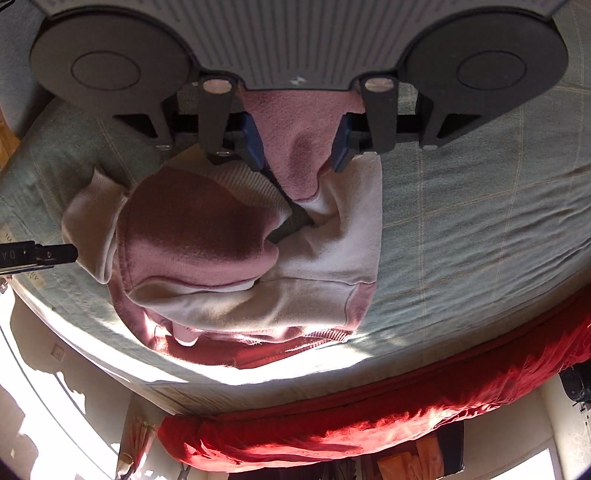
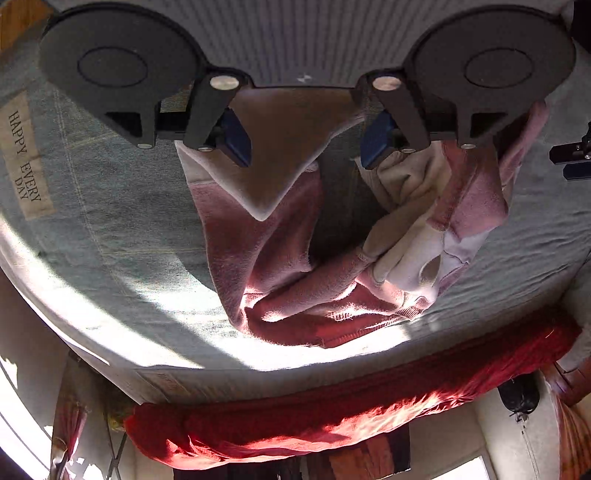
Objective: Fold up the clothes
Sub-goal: 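Lower the sweatshirt onto the blanket and open both grippers, then grasp the pink sleeve cuff with the left gripper and pull it outward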
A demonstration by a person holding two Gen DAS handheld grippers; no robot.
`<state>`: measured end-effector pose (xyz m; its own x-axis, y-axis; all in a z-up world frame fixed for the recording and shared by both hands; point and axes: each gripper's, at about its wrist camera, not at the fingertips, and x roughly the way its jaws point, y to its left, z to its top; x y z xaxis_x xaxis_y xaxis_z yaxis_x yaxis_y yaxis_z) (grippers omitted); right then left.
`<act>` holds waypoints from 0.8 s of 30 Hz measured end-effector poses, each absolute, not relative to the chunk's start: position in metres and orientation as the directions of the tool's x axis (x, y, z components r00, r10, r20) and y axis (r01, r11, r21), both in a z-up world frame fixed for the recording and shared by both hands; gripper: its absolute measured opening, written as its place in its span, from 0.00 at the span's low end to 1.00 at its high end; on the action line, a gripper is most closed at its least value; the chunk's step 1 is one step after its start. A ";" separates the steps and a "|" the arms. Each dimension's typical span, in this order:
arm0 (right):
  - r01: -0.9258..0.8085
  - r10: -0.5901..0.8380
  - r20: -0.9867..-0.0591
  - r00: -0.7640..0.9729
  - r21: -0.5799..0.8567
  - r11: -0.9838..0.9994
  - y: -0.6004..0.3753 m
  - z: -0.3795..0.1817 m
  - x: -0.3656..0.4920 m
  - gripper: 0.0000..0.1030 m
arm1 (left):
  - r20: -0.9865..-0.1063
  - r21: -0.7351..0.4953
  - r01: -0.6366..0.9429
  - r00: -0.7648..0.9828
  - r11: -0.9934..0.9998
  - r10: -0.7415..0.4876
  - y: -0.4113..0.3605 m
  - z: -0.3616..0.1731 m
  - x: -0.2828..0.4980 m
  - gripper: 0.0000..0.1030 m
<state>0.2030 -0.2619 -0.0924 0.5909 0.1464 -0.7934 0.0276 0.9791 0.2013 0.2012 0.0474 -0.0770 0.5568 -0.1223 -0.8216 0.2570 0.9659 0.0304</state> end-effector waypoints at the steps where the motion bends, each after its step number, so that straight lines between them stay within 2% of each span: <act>1: 0.036 0.149 -0.790 0.594 0.211 0.977 -0.261 -0.095 0.194 0.70 | -0.820 0.024 0.242 0.560 0.970 -0.119 0.052 -0.079 0.196 0.46; 9: 0.099 0.198 -0.814 0.546 0.297 0.950 -0.244 -0.126 0.154 0.72 | -0.845 -0.059 0.125 0.521 0.990 -0.116 0.076 -0.109 0.164 0.46; 14: 0.105 0.229 -0.830 0.509 0.324 0.940 -0.240 -0.134 0.148 0.72 | -0.838 -0.126 0.097 0.522 0.987 -0.158 0.082 -0.122 0.154 0.46; 24: 0.093 0.225 -0.811 0.540 0.323 0.942 -0.245 -0.116 0.167 0.73 | -0.817 -0.254 -0.103 0.555 0.962 -0.156 0.115 -0.140 0.200 0.42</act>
<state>0.1667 -0.2451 -0.1164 0.5403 0.2248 -0.8109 0.0927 0.9419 0.3229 0.1996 0.1148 -0.1404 0.5549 -0.1564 -0.8171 -0.1030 0.9617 -0.2541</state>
